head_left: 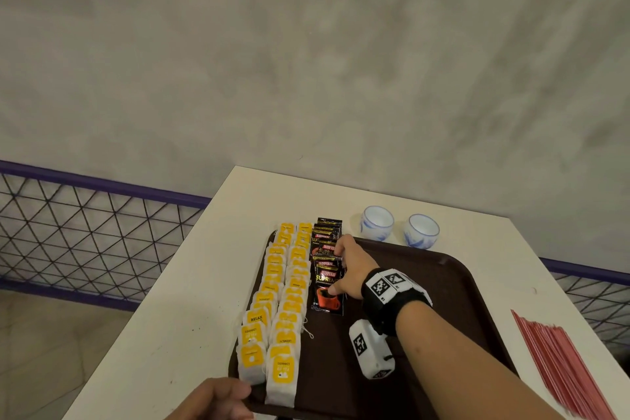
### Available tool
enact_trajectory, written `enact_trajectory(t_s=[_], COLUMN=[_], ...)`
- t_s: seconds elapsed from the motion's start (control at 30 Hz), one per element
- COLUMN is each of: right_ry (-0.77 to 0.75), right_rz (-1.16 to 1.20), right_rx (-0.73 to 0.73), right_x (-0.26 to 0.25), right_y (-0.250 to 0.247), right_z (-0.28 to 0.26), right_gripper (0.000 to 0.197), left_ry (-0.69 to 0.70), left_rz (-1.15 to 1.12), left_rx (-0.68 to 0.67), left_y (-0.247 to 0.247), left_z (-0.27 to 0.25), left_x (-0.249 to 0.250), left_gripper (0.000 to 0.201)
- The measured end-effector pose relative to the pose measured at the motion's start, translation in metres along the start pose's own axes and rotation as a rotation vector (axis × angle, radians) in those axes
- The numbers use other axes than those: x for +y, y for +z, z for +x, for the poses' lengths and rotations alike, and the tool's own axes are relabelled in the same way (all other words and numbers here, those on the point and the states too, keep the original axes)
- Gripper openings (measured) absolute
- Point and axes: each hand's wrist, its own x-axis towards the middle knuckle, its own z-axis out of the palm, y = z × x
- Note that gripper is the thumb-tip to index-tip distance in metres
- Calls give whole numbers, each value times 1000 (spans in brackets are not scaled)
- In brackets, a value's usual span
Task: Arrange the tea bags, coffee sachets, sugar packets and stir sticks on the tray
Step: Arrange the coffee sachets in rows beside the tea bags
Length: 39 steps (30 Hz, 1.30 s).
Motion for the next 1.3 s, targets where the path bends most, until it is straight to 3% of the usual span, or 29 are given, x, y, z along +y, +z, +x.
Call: enact_trajectory(t_s=[0.07, 0.27, 0.4, 0.47, 0.53, 0.6, 0.7, 0.97, 1.1, 1.17, 1.23, 1.3], right_ry=[-4, 14, 60, 80, 99, 102, 99, 75, 72, 66, 48, 23], right_rz=[14, 105, 151, 189, 228, 262, 299, 335, 352, 314, 255, 212], right_rx=[17, 88, 154, 158, 145, 137, 163, 155, 140, 144, 154, 160], right_x=[0, 1, 2, 0, -1, -3, -6, -5, -9, -13, -18, -20], right_y=[-1, 4, 6, 5, 4, 7, 13, 14, 8, 3, -6, -14], right_z=[0, -3, -9, -11, -13, -12, -10, -11, -22, -32, -45, -62], right_gripper=[63, 69, 87, 96, 100, 102, 105, 94, 86, 83, 80, 84], left_ry=[-11, -15, 19, 42, 52, 25, 22, 63, 31, 123, 367, 528], left_rz=[13, -139, -115, -67, -97, -90, -111, -41, -9, 105, 371, 554], left_rx=[-12, 97, 43, 25, 65, 61, 61, 29, -45, 15, 178, 208], left_y=[-2, 3, 6, 5, 2, -4, -4, -11, -8, -7, -6, -6], left_z=[2, 1, -12, -13, -10, -4, -3, -2, -18, -24, -38, -56], left_x=[-1, -4, -4, -8, -12, -17, -19, -21, -17, -23, -34, -36], left_gripper=[39, 41, 5, 23, 10, 23, 23, 25, 15, 30, 28, 32])
